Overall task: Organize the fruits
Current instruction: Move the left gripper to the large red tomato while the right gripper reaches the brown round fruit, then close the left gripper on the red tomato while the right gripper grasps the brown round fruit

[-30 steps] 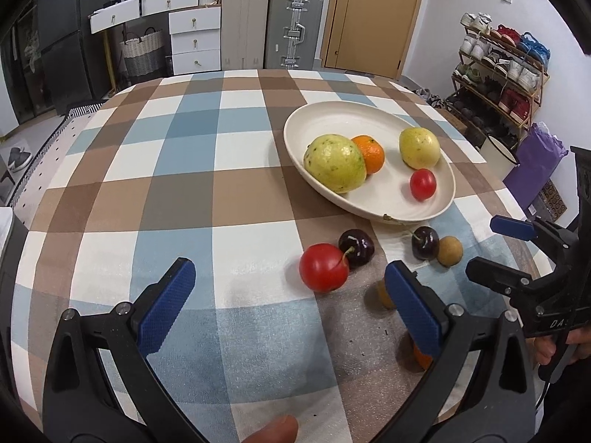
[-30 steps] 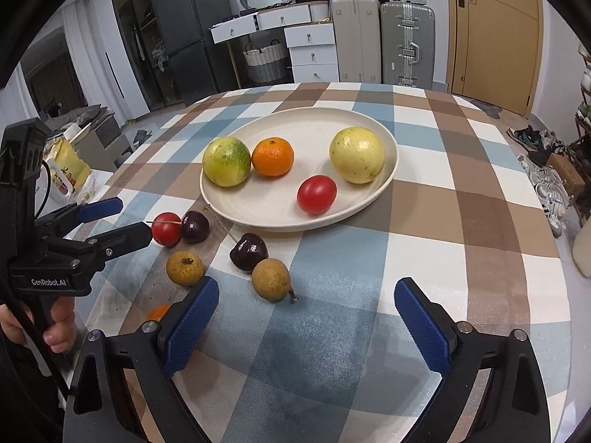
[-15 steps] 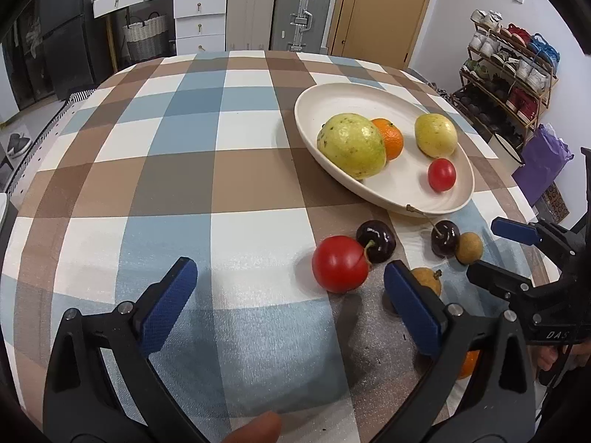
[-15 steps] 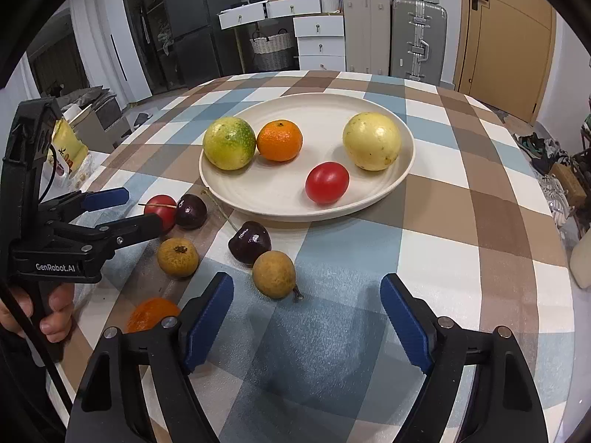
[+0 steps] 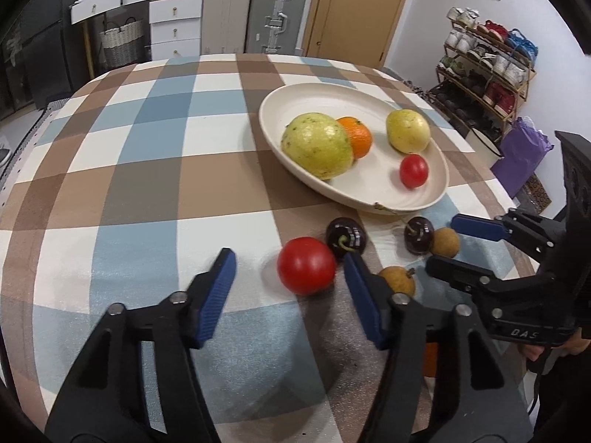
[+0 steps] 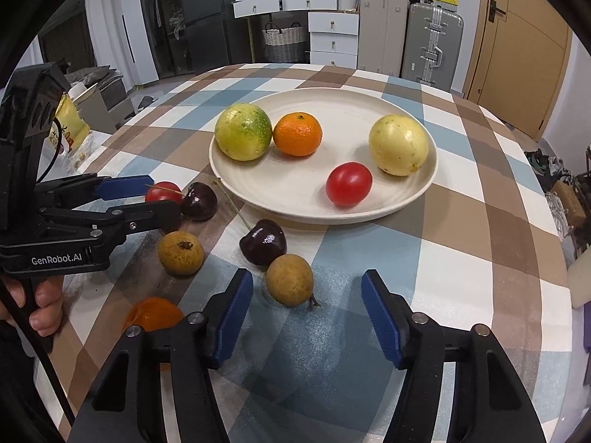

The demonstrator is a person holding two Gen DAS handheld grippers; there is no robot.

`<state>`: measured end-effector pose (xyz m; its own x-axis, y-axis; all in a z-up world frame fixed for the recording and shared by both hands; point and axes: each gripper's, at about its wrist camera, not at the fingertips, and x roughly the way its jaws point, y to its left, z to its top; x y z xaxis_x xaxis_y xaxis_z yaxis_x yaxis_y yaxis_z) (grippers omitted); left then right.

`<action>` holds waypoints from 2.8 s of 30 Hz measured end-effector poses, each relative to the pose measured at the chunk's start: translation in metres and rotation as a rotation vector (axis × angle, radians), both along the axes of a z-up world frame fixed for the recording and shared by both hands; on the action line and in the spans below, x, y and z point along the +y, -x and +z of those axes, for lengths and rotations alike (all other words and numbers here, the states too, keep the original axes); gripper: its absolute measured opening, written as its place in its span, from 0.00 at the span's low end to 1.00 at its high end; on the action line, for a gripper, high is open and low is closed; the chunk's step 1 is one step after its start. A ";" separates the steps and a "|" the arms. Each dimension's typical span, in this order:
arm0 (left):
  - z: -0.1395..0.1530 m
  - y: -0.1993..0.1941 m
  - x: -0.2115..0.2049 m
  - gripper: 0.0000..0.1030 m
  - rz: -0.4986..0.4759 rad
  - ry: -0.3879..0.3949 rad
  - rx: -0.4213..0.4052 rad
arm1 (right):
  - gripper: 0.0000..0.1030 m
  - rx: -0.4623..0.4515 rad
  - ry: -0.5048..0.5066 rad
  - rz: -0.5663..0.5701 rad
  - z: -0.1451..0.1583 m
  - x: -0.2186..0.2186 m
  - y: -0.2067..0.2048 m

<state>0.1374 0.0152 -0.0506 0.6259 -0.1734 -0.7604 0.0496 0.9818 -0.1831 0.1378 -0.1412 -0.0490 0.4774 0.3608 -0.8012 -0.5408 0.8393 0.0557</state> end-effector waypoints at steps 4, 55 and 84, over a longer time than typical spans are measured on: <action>0.002 0.002 -0.004 0.28 -0.030 0.017 -0.011 | 0.53 0.005 -0.010 0.017 0.001 0.002 0.001; 0.037 0.025 -0.003 0.28 -0.007 0.030 -0.076 | 0.21 -0.067 -0.090 -0.048 0.022 -0.033 0.009; 0.052 0.024 -0.008 0.28 -0.006 0.029 -0.118 | 0.24 -0.097 -0.133 -0.021 0.040 -0.035 0.000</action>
<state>0.1139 0.0069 0.0018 0.7098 -0.1977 -0.6761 0.0779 0.9759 -0.2036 0.1376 -0.1759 -0.0086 0.5589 0.4491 -0.6970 -0.5311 0.8395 0.1151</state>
